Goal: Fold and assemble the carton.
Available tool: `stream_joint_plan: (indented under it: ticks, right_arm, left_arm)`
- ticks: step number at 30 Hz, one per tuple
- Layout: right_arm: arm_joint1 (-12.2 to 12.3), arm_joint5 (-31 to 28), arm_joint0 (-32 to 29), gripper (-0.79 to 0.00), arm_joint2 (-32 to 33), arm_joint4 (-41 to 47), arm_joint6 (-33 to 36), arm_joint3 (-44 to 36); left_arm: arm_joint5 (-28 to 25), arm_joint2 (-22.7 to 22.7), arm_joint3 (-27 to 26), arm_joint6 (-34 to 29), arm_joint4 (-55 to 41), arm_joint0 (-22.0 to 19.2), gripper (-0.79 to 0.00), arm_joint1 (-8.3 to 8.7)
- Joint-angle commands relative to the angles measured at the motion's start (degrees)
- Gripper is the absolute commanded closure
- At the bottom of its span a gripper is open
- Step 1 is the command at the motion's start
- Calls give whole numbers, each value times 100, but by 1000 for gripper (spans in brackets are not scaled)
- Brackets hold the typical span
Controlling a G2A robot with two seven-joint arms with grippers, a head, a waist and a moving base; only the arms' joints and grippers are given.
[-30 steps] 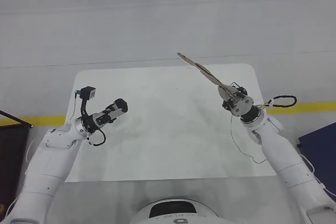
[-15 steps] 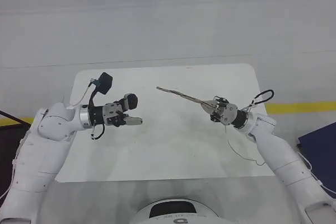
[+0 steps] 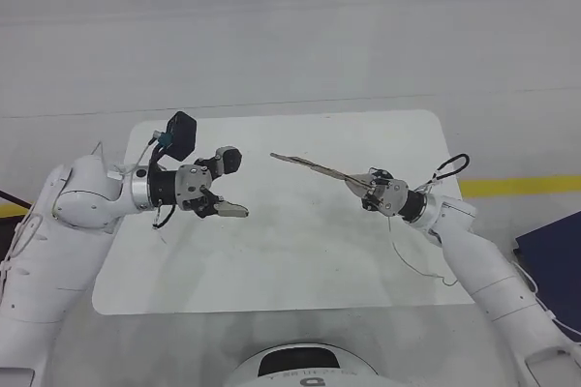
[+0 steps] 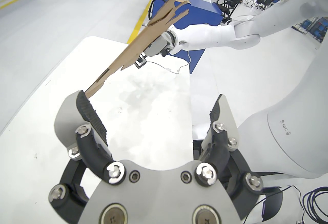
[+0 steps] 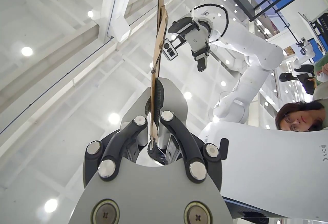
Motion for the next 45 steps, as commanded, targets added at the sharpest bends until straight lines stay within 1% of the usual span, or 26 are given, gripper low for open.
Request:
stream_joint_plan:
  ticks: [1, 2, 3, 4, 5, 6, 8, 11, 15, 17, 19, 24, 27, 29, 32, 33, 38, 40, 44, 45]
  right_arm:
    - [0, 0, 0, 0, 0, 0, -1, 0]
    - [0, 0, 0, 0, 0, 0, -1, 0]
    - [-12, 84, -26, 0, -31, 113, 35, -39]
    - [-35, 451, -35, 0, -118, 414, 273, -117]
    - [-42, 685, -8, 0, -154, 519, 371, -92]
    - [-50, 980, 61, 0, -247, 738, 200, -37]
    - [-49, 1546, 167, 0, -444, 1266, -365, -23]
    - [-8, 2636, 371, 0, -644, 2191, -1454, 71]
    - [126, 2639, 650, 0, -1491, 2673, -1891, 309]
    - [212, 2639, 829, 0, -1800, 2966, -2101, 339]
    - [357, 2639, 1044, 0, -2227, 3400, -2381, 300]
    - [656, 2639, 1436, 0, -2826, 4182, -2677, 162]
    - [829, 2639, 1671, 0, -3109, 4596, -2716, 91]
    - [900, 2639, 1769, 0, -3220, 4721, -2723, 83]
    - [1002, 2639, 1917, 0, -3388, 4860, -2706, 56]
    - [1031, 2639, 1963, 0, -3431, 4884, -2697, 52]
    - [1124, 2639, 2128, 0, -3644, 4958, -2661, 35]
    - [1142, 2639, 2179, 0, -3734, 4980, -2639, 42]
    - [1160, 2639, 2282, 0, -3923, 5023, -2596, 70]
    - [1163, 2639, 2307, 0, -3967, 5033, -2583, 79]
  left_arm:
    - [0, 0, 1, 0, -1, 0, -785, 0]
    - [44, -9, 22, 90, -57, 23, -785, -4]
    - [156, -35, 80, 399, -275, 124, -785, -15]
    - [104, -70, 151, 561, -512, 178, -785, -14]
    - [32, -109, 227, 646, -686, 202, -785, -9]
    - [-118, -162, 368, 622, -917, 220, -785, 12]
    - [-282, -153, 451, 345, -1067, 204, -785, 50]
    - [-121, 133, 352, 120, -926, 87, -785, 117]
    - [-121, 590, 394, 120, -860, -182, -785, 214]
    - [-139, 748, 440, 137, -810, -310, -785, 266]
    - [-154, 937, 559, 153, -784, -472, -785, 333]
    - [-185, 1432, 713, 184, -875, -794, -785, 437]
    - [-283, 1796, 762, 282, -848, -1012, -785, 499]
    - [-300, 1944, 753, 299, -849, -1111, -782, 529]
    - [-300, 2118, 713, 299, -898, -1268, -594, 578]
    - [-300, 2161, 710, 299, -905, -1312, -554, 592]
    - [-300, 2278, 774, 300, -804, -1471, -499, 623]
    - [-300, 2333, 771, 300, -799, -1523, -508, 606]
    - [-300, 2478, 774, 300, -814, -1627, -600, 540]
    - [-300, 2535, 773, 300, -841, -1654, -610, 519]
